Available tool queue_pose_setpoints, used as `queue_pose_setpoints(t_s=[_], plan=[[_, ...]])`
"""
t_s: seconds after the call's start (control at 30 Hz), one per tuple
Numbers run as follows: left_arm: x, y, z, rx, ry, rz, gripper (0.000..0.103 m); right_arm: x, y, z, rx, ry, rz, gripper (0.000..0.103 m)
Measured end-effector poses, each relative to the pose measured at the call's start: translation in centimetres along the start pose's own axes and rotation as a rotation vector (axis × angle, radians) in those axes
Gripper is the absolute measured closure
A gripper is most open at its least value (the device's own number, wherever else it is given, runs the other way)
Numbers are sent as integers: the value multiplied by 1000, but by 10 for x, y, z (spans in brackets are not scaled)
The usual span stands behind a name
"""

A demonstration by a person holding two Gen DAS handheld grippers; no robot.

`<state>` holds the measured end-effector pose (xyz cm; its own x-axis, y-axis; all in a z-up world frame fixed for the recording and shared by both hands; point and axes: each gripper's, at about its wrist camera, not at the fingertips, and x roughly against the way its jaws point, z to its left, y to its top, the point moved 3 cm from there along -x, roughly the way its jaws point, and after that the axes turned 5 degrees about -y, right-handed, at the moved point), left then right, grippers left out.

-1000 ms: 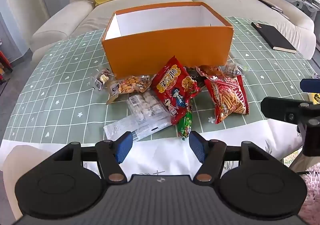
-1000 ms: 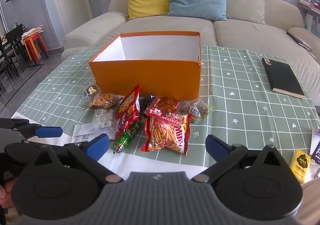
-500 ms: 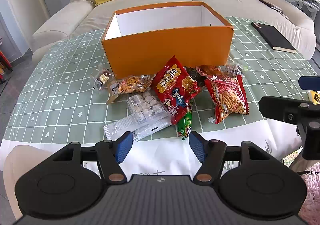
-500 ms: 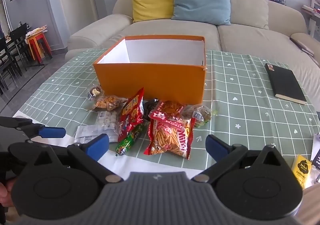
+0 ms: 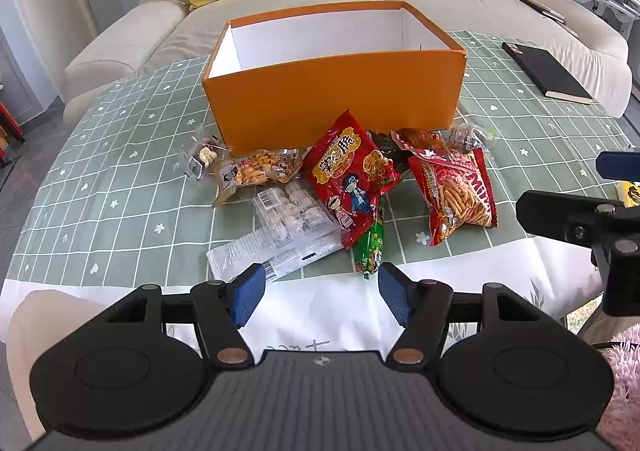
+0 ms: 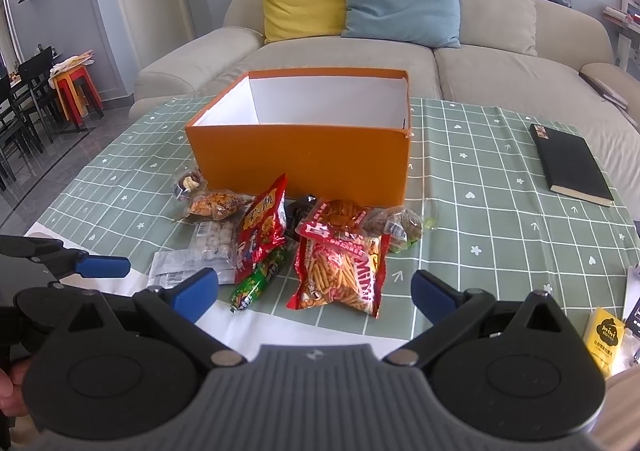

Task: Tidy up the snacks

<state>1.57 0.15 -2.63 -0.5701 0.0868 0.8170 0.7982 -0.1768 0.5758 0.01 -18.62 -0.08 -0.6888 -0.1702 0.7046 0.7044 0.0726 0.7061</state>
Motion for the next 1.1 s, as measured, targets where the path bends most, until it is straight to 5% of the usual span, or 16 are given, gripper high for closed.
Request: queue_pose_setpoints(t_s=[1.1], plan=[[-1, -5, 0, 4, 0, 9, 27, -6, -3, -3, -10, -43, 41, 4]])
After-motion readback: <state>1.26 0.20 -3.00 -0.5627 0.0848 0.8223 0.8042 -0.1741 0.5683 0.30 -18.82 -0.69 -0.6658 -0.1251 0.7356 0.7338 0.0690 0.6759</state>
